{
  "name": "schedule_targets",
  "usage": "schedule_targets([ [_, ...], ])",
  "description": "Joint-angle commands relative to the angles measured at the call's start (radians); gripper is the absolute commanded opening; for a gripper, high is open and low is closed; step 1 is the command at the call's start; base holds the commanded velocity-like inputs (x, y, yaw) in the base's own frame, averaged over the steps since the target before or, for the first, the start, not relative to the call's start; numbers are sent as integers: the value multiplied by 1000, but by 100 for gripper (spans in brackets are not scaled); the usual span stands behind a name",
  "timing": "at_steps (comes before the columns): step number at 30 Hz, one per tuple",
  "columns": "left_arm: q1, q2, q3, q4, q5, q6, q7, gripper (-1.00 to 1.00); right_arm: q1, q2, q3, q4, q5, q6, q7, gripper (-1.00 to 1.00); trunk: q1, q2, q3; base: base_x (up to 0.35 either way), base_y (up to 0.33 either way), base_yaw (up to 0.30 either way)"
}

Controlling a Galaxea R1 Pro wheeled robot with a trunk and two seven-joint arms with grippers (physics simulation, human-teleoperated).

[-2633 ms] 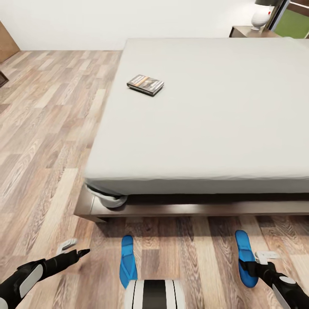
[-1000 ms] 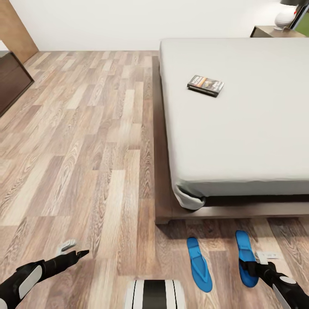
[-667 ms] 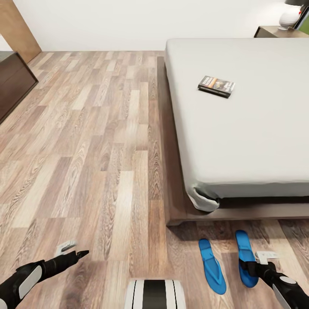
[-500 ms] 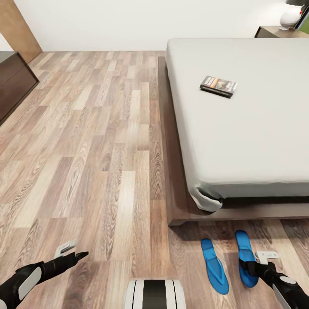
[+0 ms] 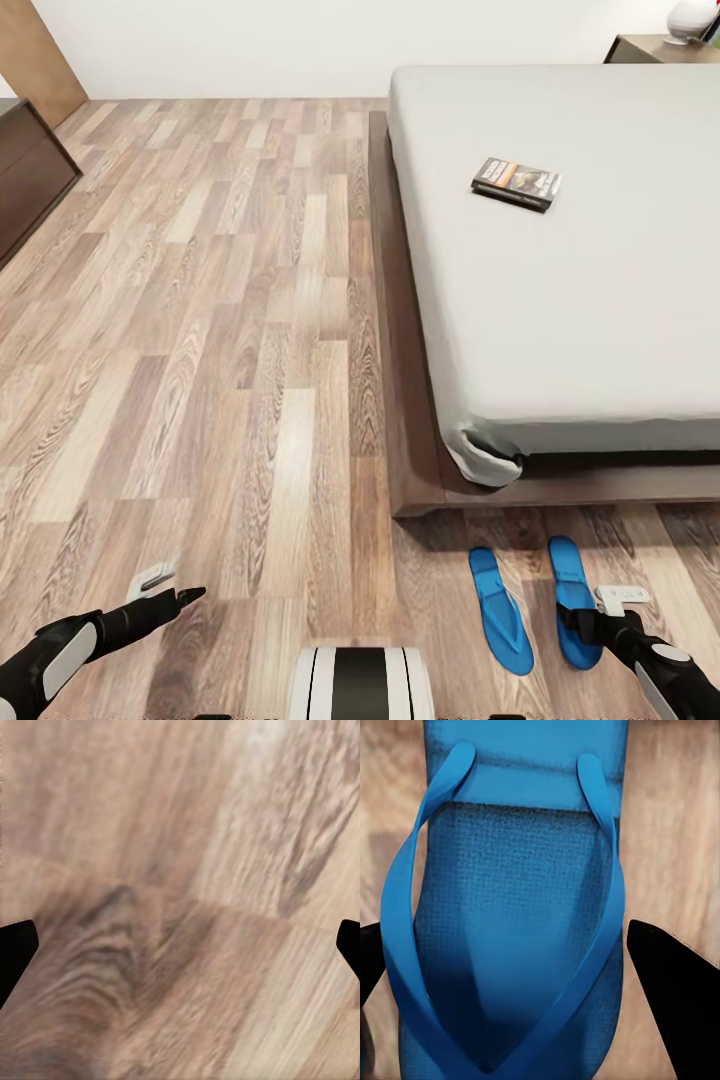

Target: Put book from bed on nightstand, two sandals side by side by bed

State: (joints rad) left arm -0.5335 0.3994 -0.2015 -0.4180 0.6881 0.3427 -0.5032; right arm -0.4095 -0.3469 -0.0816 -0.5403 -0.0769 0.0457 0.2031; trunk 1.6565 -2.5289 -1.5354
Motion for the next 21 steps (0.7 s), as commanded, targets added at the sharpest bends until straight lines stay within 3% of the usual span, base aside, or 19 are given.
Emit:
schedule_targets([
  [1,0,1,-4,0,10,6,0,100,0,0,-4,-1,-9,5,9,-100,0,0,-5,0,0,0],
  [13,0,1,-1,-5,13,10,-16,100,0,1,-4,-1,-8,5,9,-100,5,-3,-47,0,0,0],
  [16,-1,7,3,-75,16,37,-183,100,0,0,-4,-1,-7,5,9,-100,5,-3,-47,0,0,0],
  [18,-2,23,3,-175,14,129,-377,100,0,1,-4,-1,-7,5,9,-100,5,-3,-47,0,0,0],
  [21,-3,42,7,-283,13,224,-509,100,0,0,-4,-1,-7,5,9,-100,5,-3,-47,0,0,0],
])
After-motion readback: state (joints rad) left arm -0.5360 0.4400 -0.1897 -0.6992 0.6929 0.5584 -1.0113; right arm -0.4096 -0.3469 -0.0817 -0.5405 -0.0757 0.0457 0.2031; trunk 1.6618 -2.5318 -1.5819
